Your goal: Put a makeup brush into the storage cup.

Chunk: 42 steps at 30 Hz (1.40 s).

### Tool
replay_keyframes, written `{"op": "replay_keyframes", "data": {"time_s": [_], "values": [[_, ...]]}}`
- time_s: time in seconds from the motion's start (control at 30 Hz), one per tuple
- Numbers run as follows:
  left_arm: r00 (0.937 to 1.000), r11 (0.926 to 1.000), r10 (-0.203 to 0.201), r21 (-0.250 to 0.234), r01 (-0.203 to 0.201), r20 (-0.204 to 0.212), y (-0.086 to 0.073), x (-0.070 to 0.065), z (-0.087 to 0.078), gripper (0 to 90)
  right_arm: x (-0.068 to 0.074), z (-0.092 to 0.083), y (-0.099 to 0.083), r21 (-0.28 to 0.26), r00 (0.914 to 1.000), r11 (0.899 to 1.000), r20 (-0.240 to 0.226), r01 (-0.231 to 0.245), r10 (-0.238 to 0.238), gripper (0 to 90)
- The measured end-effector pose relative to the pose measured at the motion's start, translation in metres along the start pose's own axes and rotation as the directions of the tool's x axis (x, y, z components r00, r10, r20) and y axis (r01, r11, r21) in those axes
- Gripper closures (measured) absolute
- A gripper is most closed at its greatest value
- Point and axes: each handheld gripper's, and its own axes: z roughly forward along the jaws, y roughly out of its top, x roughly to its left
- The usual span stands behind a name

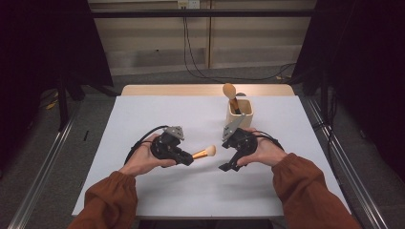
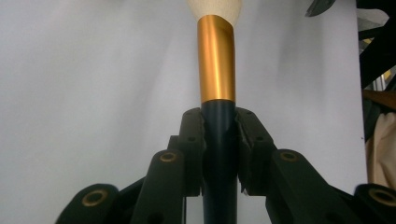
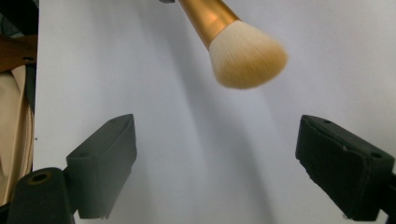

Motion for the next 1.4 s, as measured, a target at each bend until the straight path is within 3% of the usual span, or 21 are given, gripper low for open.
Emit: {"op": "replay_keyframes", "data": {"time_s": [0.13, 0.3, 0.4, 0.5, 0.6, 0.73, 0.87, 0.93, 0.97, 1.03, 1.1, 1.2, 1.33, 1.4], "values": [[0.9998, 0.9990, -0.018, -0.040, 0.018, -0.007, -0.005, 0.000, -0.004, 74.4, -0.002, -0.006, -0.007, -0.031, 0.9997, 0.999, 0.006, -0.024, 0.024, 11.8], [0.9992, 0.9990, -0.020, -0.041, 0.018, -0.035, -0.011, 0.001, -0.007, 74.4, -0.002, -0.010, -0.014, -0.059, 0.9985, 0.997, 0.019, -0.051, 0.052, 9.9], [0.9997, 0.9976, -0.018, -0.067, 0.017, -0.016, -0.014, 0.000, -0.007, 74.4, -0.002, -0.011, -0.018, -0.060, 0.9972, 0.996, 0.035, -0.064, 0.066, 9.5], [0.9995, 0.9937, -0.029, -0.109, 0.027, -0.010, -0.020, -0.004, -0.007, 74.5, -0.003, -0.014, -0.026, -0.094, 0.9936, 0.991, 0.047, -0.098, 0.103, 8.3], [0.9986, 0.9907, -0.046, -0.129, 0.043, -0.024, -0.025, -0.004, -0.008, 74.4, 0.000, -0.016, -0.033, -0.114, 0.9932, 0.988, 0.045, -0.102, 0.108, 4.9], [0.9950, 0.9812, -0.090, -0.175, 0.081, -0.043, -0.031, -0.002, -0.011, 74.4, 0.007, -0.017, -0.036, -0.139, 0.9897, 0.982, 0.054, -0.124, 0.132, 7.1], [0.9935, 0.9724, -0.099, -0.218, 0.084, -0.057, -0.035, -0.003, -0.014, 74.4, 0.010, -0.016, -0.042, -0.166, 0.9868, 0.975, 0.046, -0.146, 0.156, 8.5], [0.9930, 0.9693, -0.102, -0.231, 0.086, -0.060, -0.036, -0.005, -0.016, 74.4, 0.012, -0.015, -0.044, -0.195, 0.9843, 0.969, 0.058, -0.153, 0.167, 15.2], [0.9932, 0.9642, -0.105, -0.250, 0.090, -0.050, -0.037, -0.005, -0.016, 74.4, 0.013, -0.015, -0.045, -0.219, 0.9809, 0.963, 0.076, -0.158, 0.179, 15.5], [0.9928, 0.9594, -0.111, -0.266, 0.094, -0.046, -0.038, -0.006, -0.016, 74.4, 0.014, -0.015, -0.047, -0.249, 0.9774, 0.956, 0.099, -0.157, 0.187, 10.1], [0.9931, 0.9608, -0.101, -0.265, 0.082, -0.059, -0.039, -0.008, -0.015, 74.4, 0.015, -0.013, -0.049, -0.261, 0.9758, 0.951, 0.092, -0.168, 0.198, 10.0], [0.9930, 0.9537, -0.103, -0.289, 0.082, -0.057, -0.039, -0.010, -0.015, 74.4, 0.018, -0.010, -0.051, -0.284, 0.9717, 0.944, 0.115, -0.167, 0.206, 8.1], [0.9930, 0.9406, -0.104, -0.330, 0.080, -0.055, -0.039, -0.012, -0.013, 74.4, 0.025, -0.007, -0.053, -0.347, 0.9697, 0.921, 0.098, -0.177, 0.224, 4.8], [0.9937, 0.9334, -0.103, -0.350, 0.081, -0.045, -0.039, -0.013, -0.012, 74.4, 0.027, -0.006, -0.053, -0.382, 0.9648, 0.905, 0.105, -0.185, 0.241, 4.3]]}}
